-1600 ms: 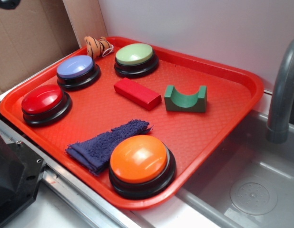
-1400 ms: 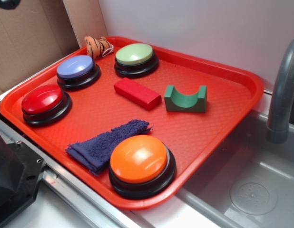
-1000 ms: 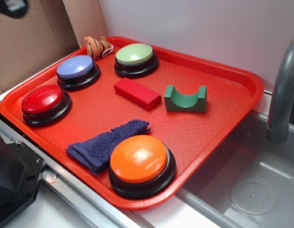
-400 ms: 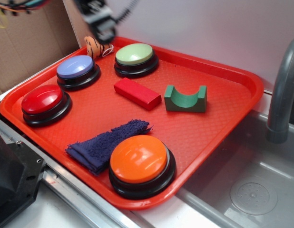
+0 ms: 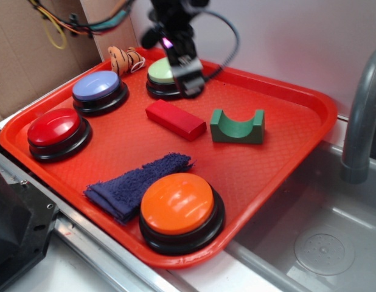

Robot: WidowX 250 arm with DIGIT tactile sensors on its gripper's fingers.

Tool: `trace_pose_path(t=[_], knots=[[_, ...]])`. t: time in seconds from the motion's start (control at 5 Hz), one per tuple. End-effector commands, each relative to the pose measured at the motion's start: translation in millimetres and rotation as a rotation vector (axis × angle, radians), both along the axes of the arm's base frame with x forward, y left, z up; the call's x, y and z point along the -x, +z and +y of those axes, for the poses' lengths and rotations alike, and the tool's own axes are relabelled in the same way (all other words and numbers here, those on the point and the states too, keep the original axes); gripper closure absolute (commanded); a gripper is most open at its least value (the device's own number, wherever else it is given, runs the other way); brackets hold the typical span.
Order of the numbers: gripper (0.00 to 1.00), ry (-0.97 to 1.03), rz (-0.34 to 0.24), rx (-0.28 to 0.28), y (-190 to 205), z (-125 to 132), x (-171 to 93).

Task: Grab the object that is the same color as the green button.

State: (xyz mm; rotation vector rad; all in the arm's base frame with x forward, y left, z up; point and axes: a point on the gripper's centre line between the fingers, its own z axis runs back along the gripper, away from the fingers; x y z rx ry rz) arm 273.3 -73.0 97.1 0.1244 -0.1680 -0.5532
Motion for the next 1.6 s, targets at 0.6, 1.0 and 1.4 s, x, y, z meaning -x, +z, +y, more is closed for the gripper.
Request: trace_pose_path(t=[0.6,1.0,1.4], knots=[[1.0,-0.17,0.076,-0.024,-64,-21,-20],[1.0,-0.079,0.101,0.015,-41,-16,-14],[1.0,0.31,0.14,0.067,33,18,4]])
